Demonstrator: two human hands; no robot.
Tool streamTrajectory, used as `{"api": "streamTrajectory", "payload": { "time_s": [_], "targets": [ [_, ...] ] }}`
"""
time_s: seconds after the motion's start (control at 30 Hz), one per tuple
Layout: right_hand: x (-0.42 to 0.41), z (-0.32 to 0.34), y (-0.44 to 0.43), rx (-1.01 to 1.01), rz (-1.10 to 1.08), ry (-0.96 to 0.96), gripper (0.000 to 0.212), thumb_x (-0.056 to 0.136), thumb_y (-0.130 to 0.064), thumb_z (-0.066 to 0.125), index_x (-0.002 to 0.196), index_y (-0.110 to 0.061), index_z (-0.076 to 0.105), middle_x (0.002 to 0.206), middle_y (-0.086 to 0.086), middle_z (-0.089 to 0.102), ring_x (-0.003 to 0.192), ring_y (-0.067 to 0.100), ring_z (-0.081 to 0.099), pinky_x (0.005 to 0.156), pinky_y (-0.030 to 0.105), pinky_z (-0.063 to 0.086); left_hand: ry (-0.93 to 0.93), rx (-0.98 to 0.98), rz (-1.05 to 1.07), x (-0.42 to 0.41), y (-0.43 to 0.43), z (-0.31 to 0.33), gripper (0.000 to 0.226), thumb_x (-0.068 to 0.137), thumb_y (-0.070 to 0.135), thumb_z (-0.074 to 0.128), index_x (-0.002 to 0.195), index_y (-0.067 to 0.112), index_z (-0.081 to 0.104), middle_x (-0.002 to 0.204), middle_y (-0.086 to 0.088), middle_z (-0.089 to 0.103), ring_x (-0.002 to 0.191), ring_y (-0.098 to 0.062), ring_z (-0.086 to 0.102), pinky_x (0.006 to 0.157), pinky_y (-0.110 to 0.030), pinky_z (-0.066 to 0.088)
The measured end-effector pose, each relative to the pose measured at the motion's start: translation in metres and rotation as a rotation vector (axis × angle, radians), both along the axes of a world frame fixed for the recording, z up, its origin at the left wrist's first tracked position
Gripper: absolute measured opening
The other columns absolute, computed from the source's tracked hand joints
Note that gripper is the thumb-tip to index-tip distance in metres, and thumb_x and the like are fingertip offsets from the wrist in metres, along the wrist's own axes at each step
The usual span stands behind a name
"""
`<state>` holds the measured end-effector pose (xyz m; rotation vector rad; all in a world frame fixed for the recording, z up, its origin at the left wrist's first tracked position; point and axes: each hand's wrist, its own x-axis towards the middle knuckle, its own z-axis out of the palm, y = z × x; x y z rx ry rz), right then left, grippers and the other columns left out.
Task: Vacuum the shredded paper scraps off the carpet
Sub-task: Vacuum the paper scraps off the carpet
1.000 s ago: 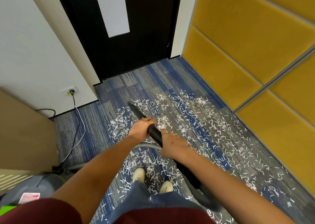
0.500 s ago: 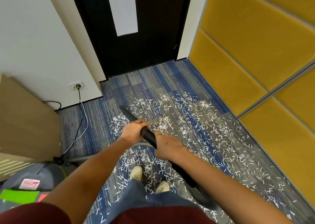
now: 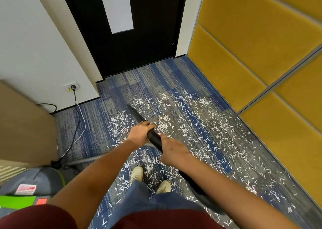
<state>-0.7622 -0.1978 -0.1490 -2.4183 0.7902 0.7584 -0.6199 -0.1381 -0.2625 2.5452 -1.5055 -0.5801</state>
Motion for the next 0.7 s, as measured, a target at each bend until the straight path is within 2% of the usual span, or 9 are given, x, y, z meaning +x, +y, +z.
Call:
{"api": "streamTrajectory", "payload": {
  "time_s": [0.1,0.2,0.33,0.47,0.7],
  "targets": [
    [-0.005,-0.001,-0.004,-0.026,-0.034,0.015,0.05,0.088,-0.01,0.058,0.132,-0.01,0.033,0.113,0.009,0.054,0.096,0.025,0.059,0.084,0.037,0.053,0.002,0.007,-0.039,-0.005,-0.01,0.002,0.043,0.087,0.025,0.063,0.128,0.026,0.052,0.14,-0.001,0.046,0.125,-0.028,0.049,0.101,-0.04,0.044],
    [-0.01,-0.002,-0.007,-0.021,-0.063,0.021,0.053,0.088,-0.009,0.059,0.134,-0.011,0.032,0.113,0.01,0.055,0.097,0.026,0.06,0.084,0.038,0.054,0.023,0.014,-0.051,-0.01,-0.017,0.001,0.045,0.086,0.024,0.066,0.129,0.025,0.051,0.146,-0.002,0.04,0.129,-0.028,0.045,0.103,-0.042,0.043],
    [-0.011,0.001,-0.013,-0.027,-0.081,0.024,0.049,0.089,-0.012,0.059,0.131,-0.01,0.033,0.114,0.01,0.053,0.097,0.025,0.058,0.076,0.032,0.049,0.039,0.002,-0.041,-0.013,-0.026,0.002,0.047,0.089,0.014,0.062,0.131,0.028,0.049,0.151,-0.003,0.033,0.133,-0.03,0.041,0.105,-0.042,0.041],
    [-0.008,0.002,-0.014,-0.04,-0.097,0.015,0.049,0.09,-0.015,0.06,0.131,-0.009,0.034,0.117,0.01,0.053,0.105,0.027,0.057,0.081,0.035,0.047,0.062,-0.012,-0.048,-0.01,-0.033,0.004,0.047,0.088,0.011,0.062,0.131,0.027,0.05,0.151,-0.005,0.034,0.13,-0.03,0.044,0.105,-0.041,0.041],
    [-0.001,0.0,-0.01,-0.021,-0.096,0.02,0.051,0.089,-0.013,0.061,0.131,-0.008,0.033,0.113,0.01,0.055,0.098,0.026,0.06,0.082,0.034,0.053,0.059,-0.036,-0.066,-0.003,-0.029,0.004,0.048,0.086,0.013,0.065,0.13,0.026,0.051,0.147,-0.004,0.039,0.124,-0.028,0.05,0.102,-0.04,0.044]
  ]
}}
